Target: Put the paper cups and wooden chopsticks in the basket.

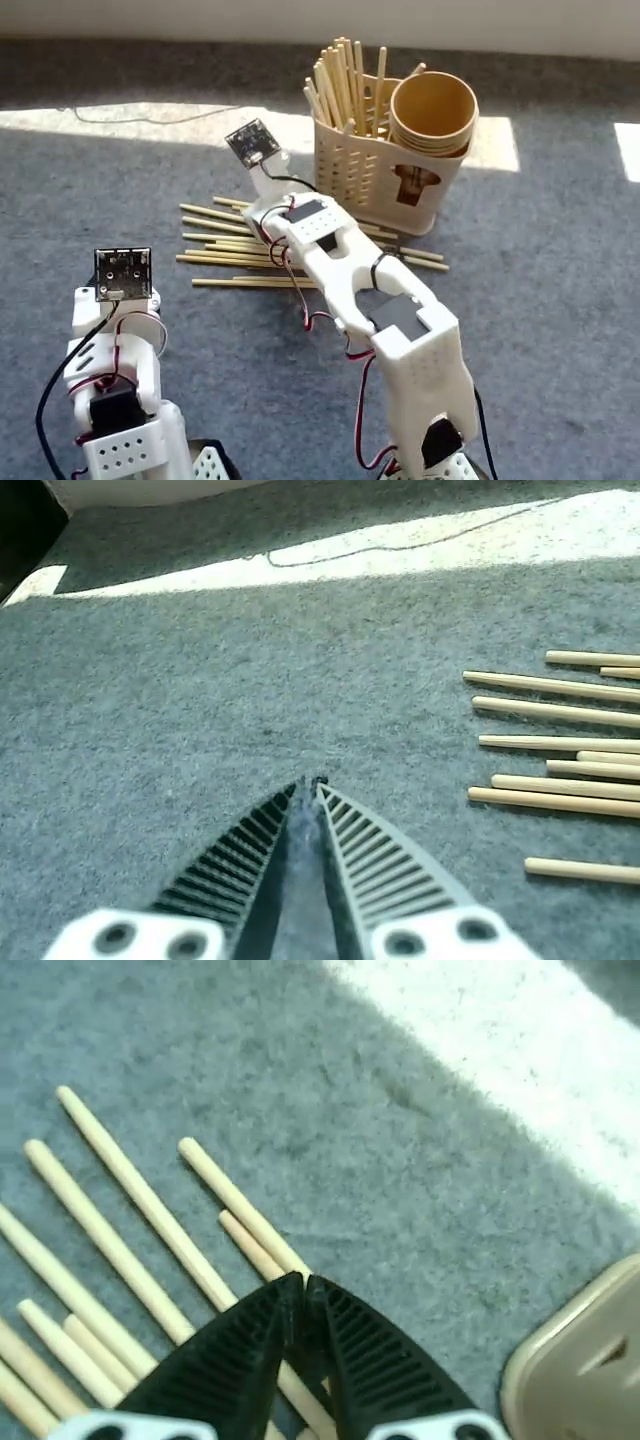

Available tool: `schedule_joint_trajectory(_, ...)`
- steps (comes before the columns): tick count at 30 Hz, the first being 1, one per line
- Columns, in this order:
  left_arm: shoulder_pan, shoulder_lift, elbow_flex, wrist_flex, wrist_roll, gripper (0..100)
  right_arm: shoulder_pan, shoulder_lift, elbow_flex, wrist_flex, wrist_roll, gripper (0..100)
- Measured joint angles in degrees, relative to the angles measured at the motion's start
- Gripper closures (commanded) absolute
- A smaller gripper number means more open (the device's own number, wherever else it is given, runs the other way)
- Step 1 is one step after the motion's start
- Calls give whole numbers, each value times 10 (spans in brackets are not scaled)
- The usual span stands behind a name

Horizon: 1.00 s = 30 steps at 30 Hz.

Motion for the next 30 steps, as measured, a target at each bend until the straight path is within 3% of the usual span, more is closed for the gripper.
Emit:
schedule_joint_trajectory(6, 3, 0, 0, 40, -5, 965, 1, 5, -19, 0, -21, 975)
schedule_joint_trajectory(12, 38, 0, 1, 79, -70, 965, 7, 5, -19, 0, -89, 975)
schedule_joint_trajectory(23, 43, 0, 1, 84, -80, 965, 16, 40, -32, -4, -97, 976)
schedule_joint_trajectory(30, 43, 0, 2, 84, -80, 965, 21, 53, -99, 145, -97, 976)
